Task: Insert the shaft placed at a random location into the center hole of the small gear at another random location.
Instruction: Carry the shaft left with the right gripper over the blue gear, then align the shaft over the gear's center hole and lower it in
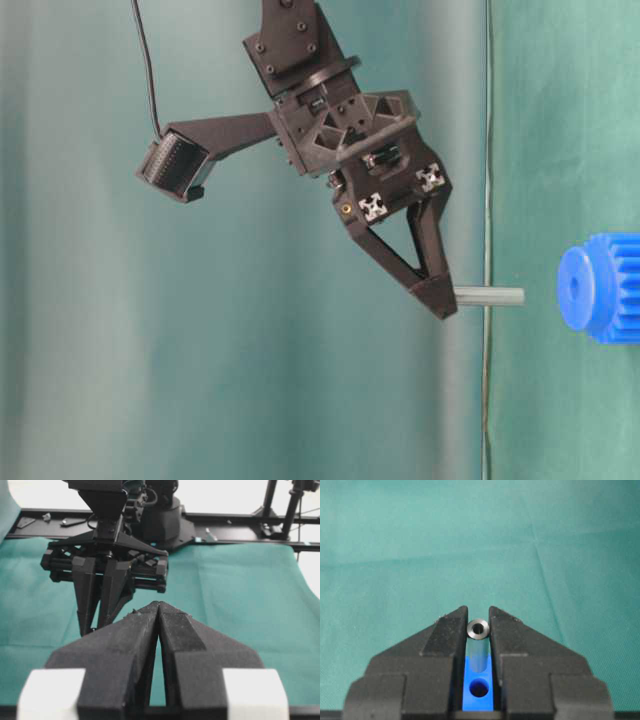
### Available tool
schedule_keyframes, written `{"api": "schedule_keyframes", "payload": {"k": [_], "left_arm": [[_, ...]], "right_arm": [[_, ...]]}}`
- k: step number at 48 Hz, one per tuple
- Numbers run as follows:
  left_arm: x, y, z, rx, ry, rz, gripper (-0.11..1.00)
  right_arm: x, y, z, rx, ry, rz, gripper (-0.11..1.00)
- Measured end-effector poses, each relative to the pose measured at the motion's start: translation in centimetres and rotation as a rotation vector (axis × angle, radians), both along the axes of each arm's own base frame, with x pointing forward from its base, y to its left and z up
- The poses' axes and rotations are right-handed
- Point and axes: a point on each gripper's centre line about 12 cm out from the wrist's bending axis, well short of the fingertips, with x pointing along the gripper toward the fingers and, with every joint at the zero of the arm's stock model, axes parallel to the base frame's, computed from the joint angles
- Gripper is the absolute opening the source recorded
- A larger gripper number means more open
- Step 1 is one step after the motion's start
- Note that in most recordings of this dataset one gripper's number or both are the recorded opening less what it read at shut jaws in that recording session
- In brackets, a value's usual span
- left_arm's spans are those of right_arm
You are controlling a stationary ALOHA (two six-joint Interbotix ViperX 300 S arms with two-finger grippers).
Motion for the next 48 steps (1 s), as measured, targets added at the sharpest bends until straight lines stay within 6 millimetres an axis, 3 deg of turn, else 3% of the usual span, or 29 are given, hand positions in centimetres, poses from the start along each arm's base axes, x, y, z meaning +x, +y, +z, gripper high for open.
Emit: {"api": "schedule_keyframes", "payload": {"k": [48], "left_arm": [[0.0,0.0,-0.1,0.002,0.002,0.000,0.00]], "right_arm": [[0.4,-0.1,-4.2,0.010,0.075,-0.003,0.13]]}}
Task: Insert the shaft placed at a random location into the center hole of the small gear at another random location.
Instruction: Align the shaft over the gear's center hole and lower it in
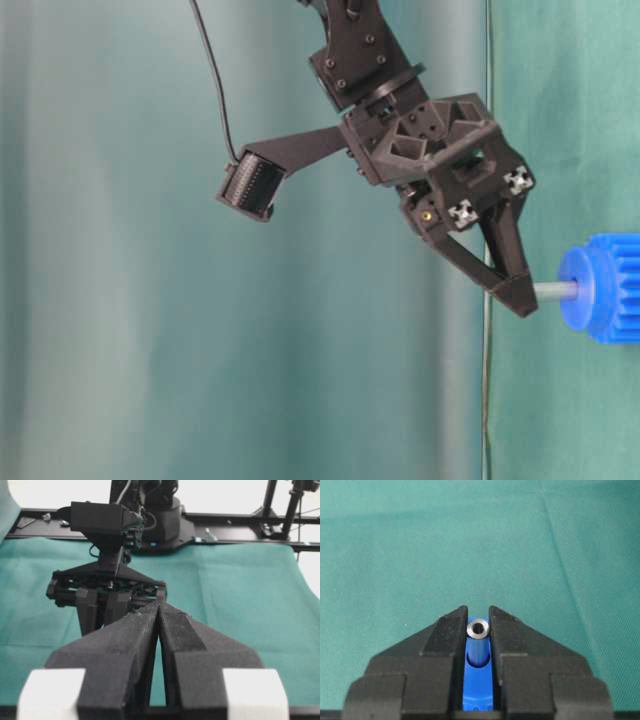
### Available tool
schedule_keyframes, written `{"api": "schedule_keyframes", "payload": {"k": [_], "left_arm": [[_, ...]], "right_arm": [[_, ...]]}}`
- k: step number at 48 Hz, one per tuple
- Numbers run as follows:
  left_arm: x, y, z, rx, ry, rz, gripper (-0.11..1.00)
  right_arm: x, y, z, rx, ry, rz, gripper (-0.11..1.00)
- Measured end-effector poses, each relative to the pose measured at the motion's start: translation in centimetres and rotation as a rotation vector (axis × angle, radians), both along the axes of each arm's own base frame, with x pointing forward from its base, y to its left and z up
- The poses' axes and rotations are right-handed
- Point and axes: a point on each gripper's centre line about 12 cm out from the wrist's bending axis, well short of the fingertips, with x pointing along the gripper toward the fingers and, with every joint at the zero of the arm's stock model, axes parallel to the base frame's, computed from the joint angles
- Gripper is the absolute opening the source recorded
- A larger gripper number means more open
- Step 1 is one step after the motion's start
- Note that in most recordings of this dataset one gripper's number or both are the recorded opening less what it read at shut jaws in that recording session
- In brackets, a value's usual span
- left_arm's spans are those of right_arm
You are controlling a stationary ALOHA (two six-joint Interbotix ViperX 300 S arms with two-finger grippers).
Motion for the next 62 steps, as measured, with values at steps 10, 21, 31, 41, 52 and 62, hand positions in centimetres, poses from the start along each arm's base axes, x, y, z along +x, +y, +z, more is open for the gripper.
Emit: {"api": "schedule_keyframes", "payload": {"k": [10,21,31,41,52,62], "left_arm": [[0.0,0.0,0.0,-0.001,0.000,0.000,0.00],[0.0,0.0,0.1,-0.002,-0.003,0.000,0.00],[0.0,0.0,0.0,0.000,0.000,0.000,0.00],[0.0,0.0,0.1,-0.002,-0.002,0.000,0.00],[0.0,0.0,0.1,-0.002,-0.002,0.000,0.00],[0.0,0.0,0.1,-0.002,-0.002,0.000,0.00]], "right_arm": [[0.1,0.0,-0.8,0.003,0.009,-0.001,0.13],[0.1,0.0,-2.0,0.008,0.022,-0.006,0.13],[0.2,0.0,-2.4,0.010,0.022,-0.010,0.13],[0.2,0.0,-2.3,0.011,0.019,-0.011,0.13],[0.2,0.0,-2.4,0.011,0.020,-0.011,0.13],[0.2,0.0,-2.3,0.010,0.019,-0.010,0.14]]}}
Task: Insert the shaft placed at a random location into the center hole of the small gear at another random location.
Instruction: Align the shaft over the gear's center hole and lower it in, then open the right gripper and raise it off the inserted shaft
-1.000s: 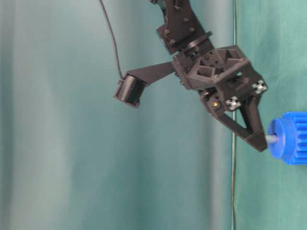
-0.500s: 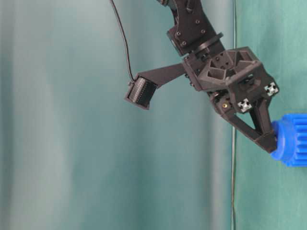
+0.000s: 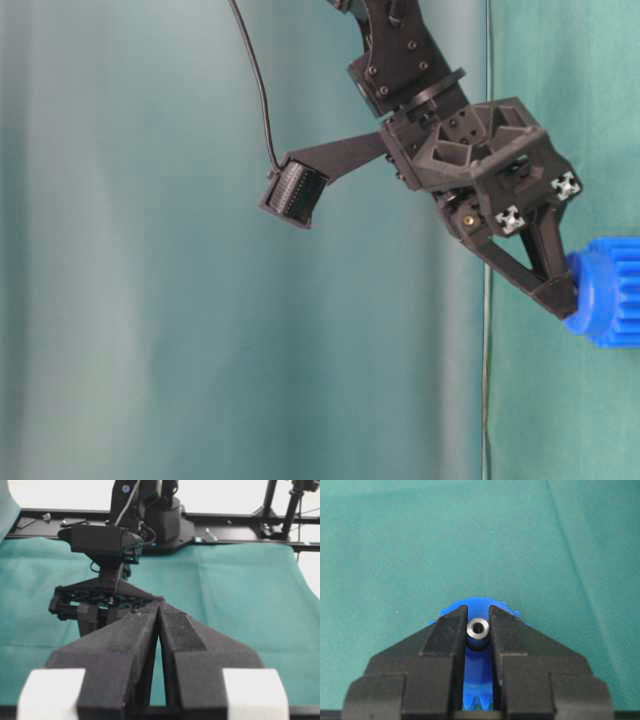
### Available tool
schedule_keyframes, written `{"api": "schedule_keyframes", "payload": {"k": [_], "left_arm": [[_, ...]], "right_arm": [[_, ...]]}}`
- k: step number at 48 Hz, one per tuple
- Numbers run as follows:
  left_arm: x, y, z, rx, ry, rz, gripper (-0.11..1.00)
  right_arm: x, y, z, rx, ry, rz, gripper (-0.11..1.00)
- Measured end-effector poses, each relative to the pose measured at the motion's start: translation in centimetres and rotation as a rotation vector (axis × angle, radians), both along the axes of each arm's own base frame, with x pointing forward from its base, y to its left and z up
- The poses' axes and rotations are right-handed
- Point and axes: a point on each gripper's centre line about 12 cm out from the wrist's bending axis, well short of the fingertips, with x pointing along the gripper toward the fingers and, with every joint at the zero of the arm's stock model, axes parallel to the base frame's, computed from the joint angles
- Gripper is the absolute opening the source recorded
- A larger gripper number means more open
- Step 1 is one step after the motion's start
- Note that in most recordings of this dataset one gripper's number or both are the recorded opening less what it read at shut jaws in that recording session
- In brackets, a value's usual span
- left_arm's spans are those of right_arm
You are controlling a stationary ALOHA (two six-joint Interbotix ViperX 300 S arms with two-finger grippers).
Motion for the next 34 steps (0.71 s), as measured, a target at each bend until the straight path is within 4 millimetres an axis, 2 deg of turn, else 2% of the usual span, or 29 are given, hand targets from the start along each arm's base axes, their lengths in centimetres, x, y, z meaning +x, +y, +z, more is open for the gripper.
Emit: {"api": "schedule_keyframes", "payload": {"k": [4,7,17,19,26,34], "left_arm": [[0.0,0.0,0.0,0.000,0.000,0.000,0.00],[0.0,0.0,-0.1,0.000,0.002,0.000,0.00],[0.0,0.0,0.0,0.000,0.000,0.000,0.00],[0.0,0.0,-0.1,0.002,0.002,0.000,0.00],[0.0,0.0,0.0,0.000,0.000,0.000,0.00],[0.0,0.0,-0.1,0.002,0.002,0.000,0.00]], "right_arm": [[0.0,0.0,0.0,0.001,0.001,-0.001,0.14],[0.0,0.0,0.0,0.001,0.000,-0.001,0.21],[0.0,0.3,0.2,0.001,-0.003,0.006,0.80],[-0.1,0.3,0.2,0.001,-0.003,0.005,0.88],[-0.2,0.0,1.4,-0.002,-0.025,-0.002,0.82],[-0.4,0.1,3.1,-0.001,-0.035,0.000,0.83]]}}
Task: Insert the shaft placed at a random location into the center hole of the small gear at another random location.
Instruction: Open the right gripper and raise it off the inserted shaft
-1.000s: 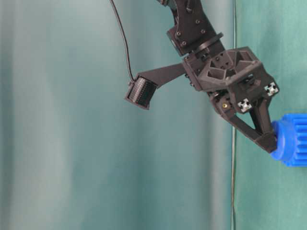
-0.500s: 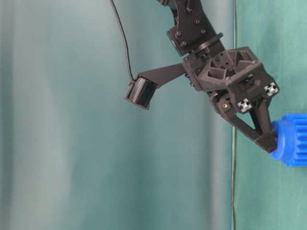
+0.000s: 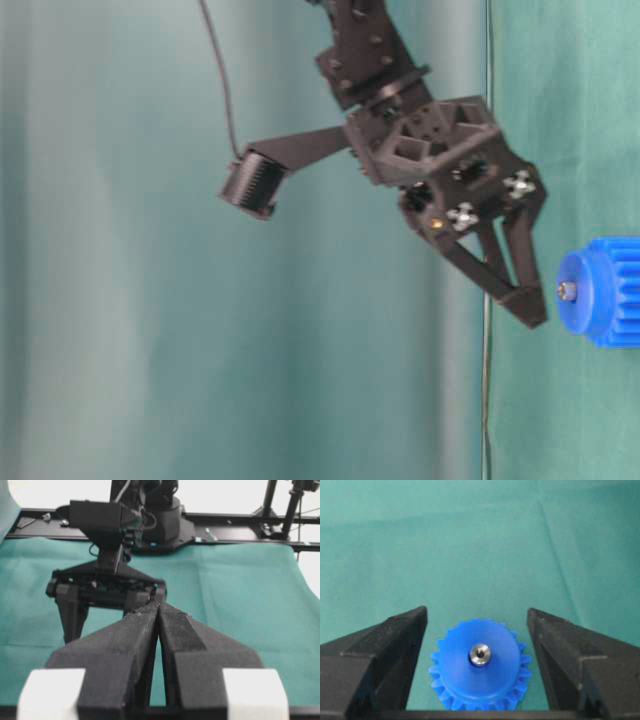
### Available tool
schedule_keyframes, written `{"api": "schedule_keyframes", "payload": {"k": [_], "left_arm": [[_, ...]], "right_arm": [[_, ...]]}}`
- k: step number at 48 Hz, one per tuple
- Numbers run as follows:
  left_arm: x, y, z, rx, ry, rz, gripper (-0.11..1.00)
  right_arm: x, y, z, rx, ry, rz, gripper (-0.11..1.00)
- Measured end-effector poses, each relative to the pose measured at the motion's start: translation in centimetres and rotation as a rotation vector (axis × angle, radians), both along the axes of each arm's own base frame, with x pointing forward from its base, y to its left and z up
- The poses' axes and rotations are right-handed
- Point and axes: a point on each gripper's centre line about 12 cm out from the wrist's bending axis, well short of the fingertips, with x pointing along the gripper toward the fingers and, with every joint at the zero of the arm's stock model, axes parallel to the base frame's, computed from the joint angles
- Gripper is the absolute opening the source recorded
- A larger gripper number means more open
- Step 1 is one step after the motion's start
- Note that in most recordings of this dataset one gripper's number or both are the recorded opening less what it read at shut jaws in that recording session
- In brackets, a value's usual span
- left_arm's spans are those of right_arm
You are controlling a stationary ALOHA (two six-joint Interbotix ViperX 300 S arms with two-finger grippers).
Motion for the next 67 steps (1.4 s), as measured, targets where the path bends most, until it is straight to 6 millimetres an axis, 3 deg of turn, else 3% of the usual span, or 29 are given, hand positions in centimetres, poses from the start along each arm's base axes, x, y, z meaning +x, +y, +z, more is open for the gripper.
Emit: {"api": "schedule_keyframes", "payload": {"k": [17,30,67], "left_arm": [[0.0,0.0,0.1,-0.002,-0.002,0.000,0.00],[0.0,0.0,0.0,-0.002,-0.002,0.000,0.00],[0.0,0.0,0.0,-0.002,0.000,0.000,0.00]], "right_arm": [[-0.6,0.1,3.4,-0.001,-0.028,0.003,0.83],[-1.5,0.2,3.3,0.002,-0.013,0.003,0.83],[-12.6,1.6,7.1,-0.011,-0.110,0.002,0.83]]}}
